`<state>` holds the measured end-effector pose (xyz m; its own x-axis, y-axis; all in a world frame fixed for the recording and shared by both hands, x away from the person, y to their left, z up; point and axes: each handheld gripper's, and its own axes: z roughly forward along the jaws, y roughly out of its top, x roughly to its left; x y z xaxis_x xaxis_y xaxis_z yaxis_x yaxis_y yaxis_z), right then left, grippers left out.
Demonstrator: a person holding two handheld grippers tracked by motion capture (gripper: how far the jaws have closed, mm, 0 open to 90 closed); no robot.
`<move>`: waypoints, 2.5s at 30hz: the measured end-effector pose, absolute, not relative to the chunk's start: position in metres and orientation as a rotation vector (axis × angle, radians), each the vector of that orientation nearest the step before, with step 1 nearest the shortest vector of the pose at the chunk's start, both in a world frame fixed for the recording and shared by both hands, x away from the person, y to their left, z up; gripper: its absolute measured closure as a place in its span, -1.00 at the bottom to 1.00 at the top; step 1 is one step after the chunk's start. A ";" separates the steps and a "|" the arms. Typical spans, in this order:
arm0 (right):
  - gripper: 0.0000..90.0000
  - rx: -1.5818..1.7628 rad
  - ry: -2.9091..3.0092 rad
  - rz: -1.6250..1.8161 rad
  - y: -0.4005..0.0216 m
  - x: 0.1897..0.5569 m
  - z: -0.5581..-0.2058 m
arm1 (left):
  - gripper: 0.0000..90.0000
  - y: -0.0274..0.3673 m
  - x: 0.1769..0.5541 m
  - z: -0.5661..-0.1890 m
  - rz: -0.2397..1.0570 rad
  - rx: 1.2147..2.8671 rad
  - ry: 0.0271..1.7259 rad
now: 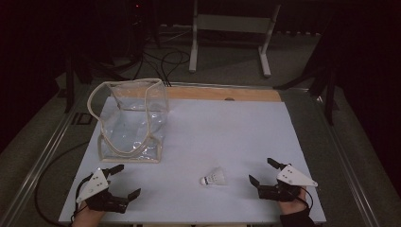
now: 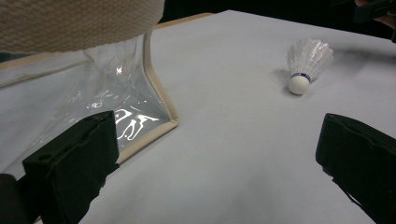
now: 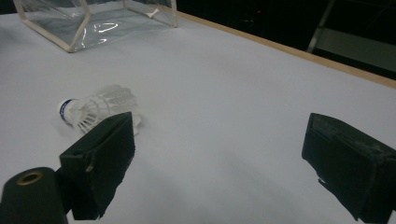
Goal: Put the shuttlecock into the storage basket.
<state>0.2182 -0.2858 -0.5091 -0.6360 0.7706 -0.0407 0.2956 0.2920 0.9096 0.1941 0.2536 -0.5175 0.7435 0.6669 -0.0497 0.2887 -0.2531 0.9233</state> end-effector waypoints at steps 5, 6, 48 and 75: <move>-0.79 0.947 2.080 1.312 -0.287 0.216 -0.509 | -0.99 0.253 0.194 -0.517 0.433 1.843 0.741; -0.79 0.947 2.080 1.312 -0.287 0.216 -0.509 | -0.99 0.253 0.194 -0.517 0.432 1.845 0.741; -0.79 0.923 2.085 1.313 -0.284 0.215 -0.505 | -0.99 0.244 0.198 -0.451 0.331 1.991 0.680; -0.79 0.911 2.091 1.320 -0.283 0.215 -0.504 | -0.99 0.217 0.207 -0.441 0.253 2.293 0.593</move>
<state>0.2151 -0.2828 -0.5045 -0.6504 0.7572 -0.0603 0.2710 0.3055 0.9128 0.2072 0.2165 -0.4407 0.8737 0.4864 0.0050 0.3402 -0.6183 0.7085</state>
